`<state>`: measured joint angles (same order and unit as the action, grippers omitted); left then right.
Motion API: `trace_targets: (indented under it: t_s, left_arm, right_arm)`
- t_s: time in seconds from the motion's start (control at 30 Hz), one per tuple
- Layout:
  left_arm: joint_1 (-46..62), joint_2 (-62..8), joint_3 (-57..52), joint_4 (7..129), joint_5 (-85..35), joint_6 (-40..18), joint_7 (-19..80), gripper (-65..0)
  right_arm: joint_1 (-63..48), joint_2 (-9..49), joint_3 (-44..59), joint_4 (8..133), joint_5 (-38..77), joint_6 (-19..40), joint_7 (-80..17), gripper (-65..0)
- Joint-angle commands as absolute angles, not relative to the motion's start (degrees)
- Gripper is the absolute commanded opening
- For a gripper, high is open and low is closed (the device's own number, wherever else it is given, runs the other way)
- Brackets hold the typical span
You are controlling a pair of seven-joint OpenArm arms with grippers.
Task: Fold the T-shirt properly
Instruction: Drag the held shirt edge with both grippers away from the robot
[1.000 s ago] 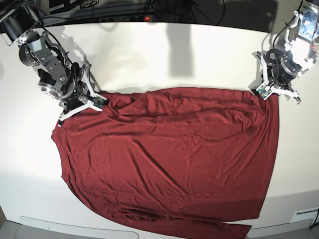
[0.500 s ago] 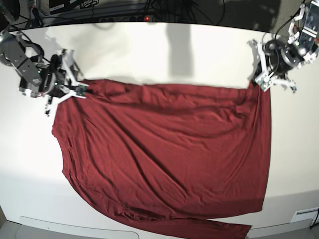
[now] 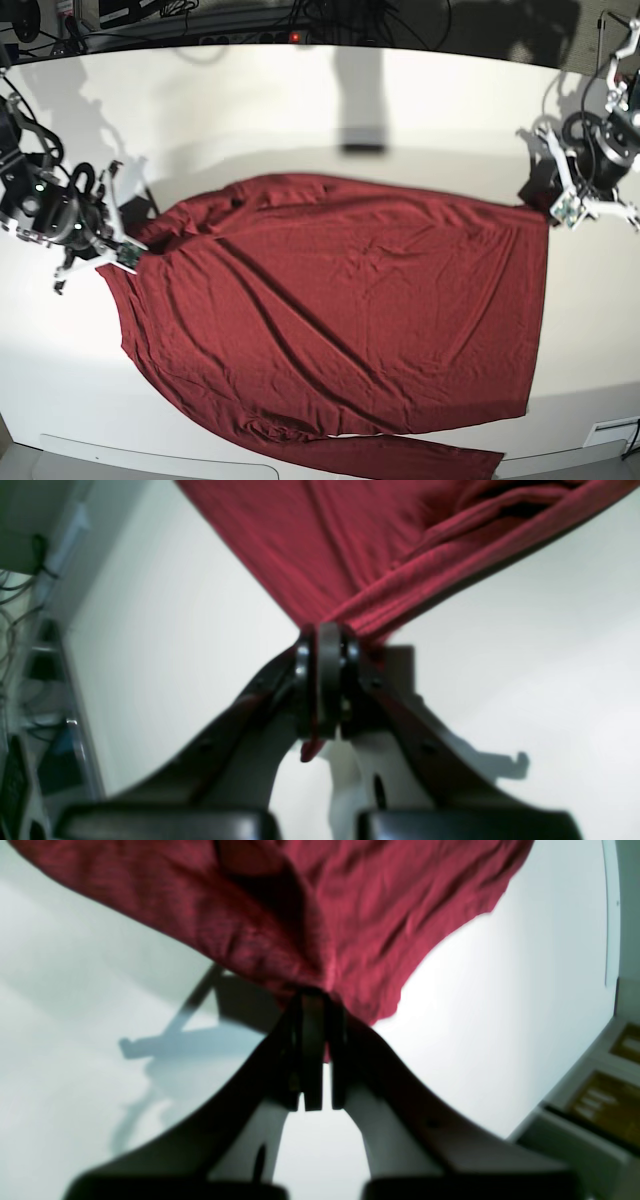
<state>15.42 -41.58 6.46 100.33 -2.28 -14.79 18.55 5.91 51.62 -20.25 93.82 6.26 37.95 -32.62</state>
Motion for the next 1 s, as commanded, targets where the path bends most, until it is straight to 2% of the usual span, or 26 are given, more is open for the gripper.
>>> trace_targets:
  t_s: [0.0, 0.17, 0.4, 0.67, 0.97]
  left_arm:
    - [14.48, -42.52, 5.91, 100.95, -2.76, -14.04, 16.84, -65.0]
    - [11.46, -42.57, 5.91, 98.15, -3.27, -14.04, 16.21, -65.0]
    - [5.61, -41.43, 5.93, 87.66, -5.91, -13.93, 13.28, -65.0]
    - [0.05, -41.12, 5.93, 83.59, -9.72, -13.96, 12.51, -65.0]
    - [-0.82, -41.12, 5.93, 83.59, -9.69, -14.13, 11.7, -65.0]
  right_arm:
    - [7.57, 51.7, -19.62, 93.78, 6.24, 37.69, -31.2, -65.0]
    - [10.96, 45.52, -19.62, 87.94, 4.4, 37.67, -28.16, -65.0]
    - [17.45, 39.2, -19.62, 78.98, 2.98, 37.69, -27.59, -65.0]
    - [22.72, 37.3, -19.62, 72.18, 2.98, 37.65, -28.1, -65.0]
    - [23.79, 37.1, -19.62, 69.71, 1.39, 37.12, -26.94, -65.0]
